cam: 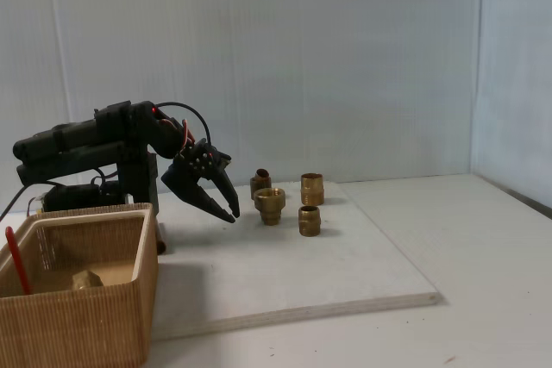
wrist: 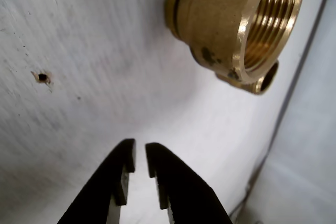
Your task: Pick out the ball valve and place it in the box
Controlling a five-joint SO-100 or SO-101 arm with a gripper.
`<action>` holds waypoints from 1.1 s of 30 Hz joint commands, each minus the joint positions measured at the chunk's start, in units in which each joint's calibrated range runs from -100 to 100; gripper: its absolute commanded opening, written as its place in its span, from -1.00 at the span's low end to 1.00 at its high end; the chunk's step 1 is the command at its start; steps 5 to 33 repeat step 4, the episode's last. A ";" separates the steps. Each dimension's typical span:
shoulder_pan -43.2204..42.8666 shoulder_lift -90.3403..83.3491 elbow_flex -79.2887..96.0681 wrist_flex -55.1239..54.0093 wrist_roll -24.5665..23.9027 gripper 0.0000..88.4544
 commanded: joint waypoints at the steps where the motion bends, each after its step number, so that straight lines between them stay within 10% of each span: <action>1: 0.09 -0.08 0.55 -0.82 0.23 -0.98; 33: 0.09 -0.08 0.55 -0.82 0.23 -0.98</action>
